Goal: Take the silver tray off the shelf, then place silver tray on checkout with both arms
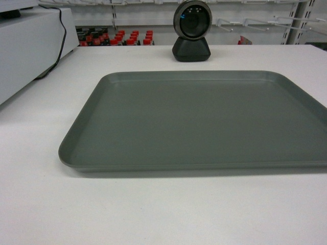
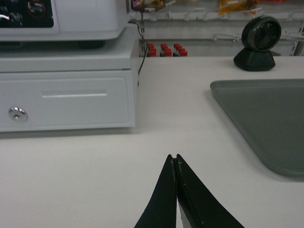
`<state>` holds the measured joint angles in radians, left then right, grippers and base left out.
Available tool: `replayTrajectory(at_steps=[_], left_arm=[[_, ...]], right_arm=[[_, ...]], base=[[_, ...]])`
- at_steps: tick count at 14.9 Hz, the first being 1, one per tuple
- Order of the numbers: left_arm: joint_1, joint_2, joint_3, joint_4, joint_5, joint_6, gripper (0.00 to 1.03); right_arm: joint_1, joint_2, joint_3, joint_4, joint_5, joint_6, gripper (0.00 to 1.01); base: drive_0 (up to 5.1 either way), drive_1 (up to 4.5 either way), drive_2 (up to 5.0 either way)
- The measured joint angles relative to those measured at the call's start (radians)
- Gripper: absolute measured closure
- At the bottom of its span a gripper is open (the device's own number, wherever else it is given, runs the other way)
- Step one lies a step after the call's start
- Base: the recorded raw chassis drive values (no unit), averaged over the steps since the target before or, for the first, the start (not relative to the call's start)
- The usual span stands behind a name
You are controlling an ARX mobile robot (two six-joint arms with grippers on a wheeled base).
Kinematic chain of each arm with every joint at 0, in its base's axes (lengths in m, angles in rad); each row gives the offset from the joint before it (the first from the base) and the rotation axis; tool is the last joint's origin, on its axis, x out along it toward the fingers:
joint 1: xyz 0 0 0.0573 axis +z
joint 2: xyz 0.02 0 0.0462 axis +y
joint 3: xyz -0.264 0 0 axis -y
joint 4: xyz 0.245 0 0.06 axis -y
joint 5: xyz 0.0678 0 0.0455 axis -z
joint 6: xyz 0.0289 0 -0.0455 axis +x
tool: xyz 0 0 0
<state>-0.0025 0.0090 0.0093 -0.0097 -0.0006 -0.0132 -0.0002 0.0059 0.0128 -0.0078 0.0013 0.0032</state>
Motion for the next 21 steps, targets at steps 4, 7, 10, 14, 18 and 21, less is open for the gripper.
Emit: replayTrajectory(at_steps=[4, 7, 10, 14, 18, 21], left_arm=[[0.000, 0.000, 0.000, 0.006, 0.000, 0.000, 1.00], [0.000, 0.000, 0.000, 0.006, 0.000, 0.000, 0.72], [0.000, 0.000, 0.000, 0.006, 0.000, 0.000, 0.39], [0.000, 0.000, 0.000, 0.006, 0.000, 0.003, 0.04], [0.000, 0.000, 0.000, 0.006, 0.000, 0.003, 0.05], [0.000, 0.000, 0.000, 0.006, 0.000, 0.003, 0.05]], right_arm=[[0.000, -0.002, 0.000, 0.005, -0.001, -0.001, 0.99], [0.000, -0.002, 0.000, 0.005, -0.001, 0.000, 0.70], [0.000, -0.002, 0.000, 0.005, -0.001, 0.000, 0.37], [0.000, -0.002, 0.000, 0.005, -0.001, 0.000, 0.02], [0.000, -0.002, 0.000, 0.005, -0.001, 0.000, 0.03], [0.000, -0.002, 0.000, 0.005, -0.001, 0.000, 0.03]], base=[[0.0, 0.00, 0.0], [0.0, 0.00, 0.0], [0.0, 0.00, 0.0], [0.0, 0.00, 0.0], [0.0, 0.00, 0.0], [0.0, 0.00, 0.0]])
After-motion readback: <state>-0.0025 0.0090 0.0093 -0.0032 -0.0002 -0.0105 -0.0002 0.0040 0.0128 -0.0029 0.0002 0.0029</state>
